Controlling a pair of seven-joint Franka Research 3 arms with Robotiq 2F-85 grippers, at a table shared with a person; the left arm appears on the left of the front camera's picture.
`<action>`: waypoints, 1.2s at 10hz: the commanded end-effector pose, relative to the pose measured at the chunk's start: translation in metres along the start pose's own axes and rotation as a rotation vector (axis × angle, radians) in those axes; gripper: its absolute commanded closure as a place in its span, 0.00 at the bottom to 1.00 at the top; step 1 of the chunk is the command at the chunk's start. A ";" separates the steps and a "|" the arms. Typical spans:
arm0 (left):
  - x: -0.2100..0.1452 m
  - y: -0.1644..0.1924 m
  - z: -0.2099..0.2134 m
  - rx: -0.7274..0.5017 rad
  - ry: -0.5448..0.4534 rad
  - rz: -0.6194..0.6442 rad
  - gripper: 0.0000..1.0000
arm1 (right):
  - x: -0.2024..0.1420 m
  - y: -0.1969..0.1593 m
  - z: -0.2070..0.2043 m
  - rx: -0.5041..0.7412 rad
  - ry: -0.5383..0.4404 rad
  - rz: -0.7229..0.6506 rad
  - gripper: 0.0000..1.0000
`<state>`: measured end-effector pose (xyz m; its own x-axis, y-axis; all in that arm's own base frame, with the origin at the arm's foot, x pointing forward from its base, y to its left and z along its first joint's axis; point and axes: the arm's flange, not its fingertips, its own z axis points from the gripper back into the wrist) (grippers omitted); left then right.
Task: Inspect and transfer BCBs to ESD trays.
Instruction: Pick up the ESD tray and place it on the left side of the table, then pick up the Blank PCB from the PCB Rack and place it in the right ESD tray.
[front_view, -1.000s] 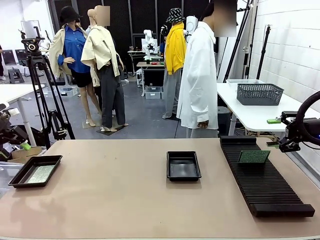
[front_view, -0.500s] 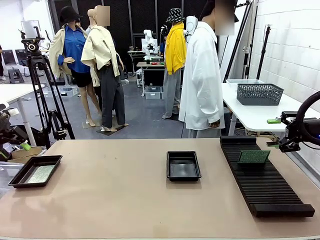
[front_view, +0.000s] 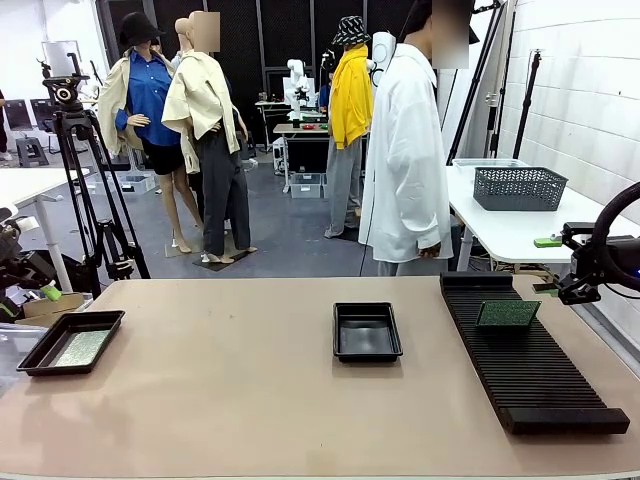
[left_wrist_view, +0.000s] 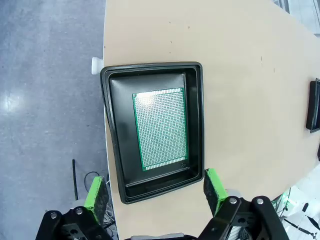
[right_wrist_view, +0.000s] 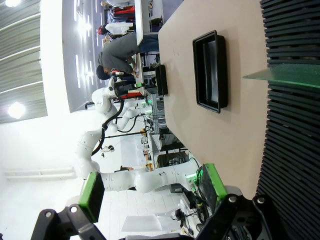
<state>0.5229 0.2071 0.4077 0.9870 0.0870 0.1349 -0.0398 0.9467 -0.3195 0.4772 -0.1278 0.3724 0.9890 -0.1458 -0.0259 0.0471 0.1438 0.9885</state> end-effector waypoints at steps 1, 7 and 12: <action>0.000 0.001 0.002 -0.004 0.005 -0.010 0.00 | -0.001 0.001 -0.001 0.000 -0.002 0.001 0.00; 0.000 0.001 0.002 -0.004 0.005 -0.010 0.00 | -0.001 0.001 -0.001 0.000 -0.002 0.001 0.00; 0.006 0.003 0.010 -0.172 0.033 -0.083 0.00 | -0.001 0.001 -0.001 0.000 -0.002 0.001 0.00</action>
<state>0.5228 0.2033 0.4102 0.9902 0.0445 0.1328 0.0105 0.9218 -0.3874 0.4772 -0.1279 0.3724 0.9890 -0.1458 -0.0259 0.0471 0.1438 0.9885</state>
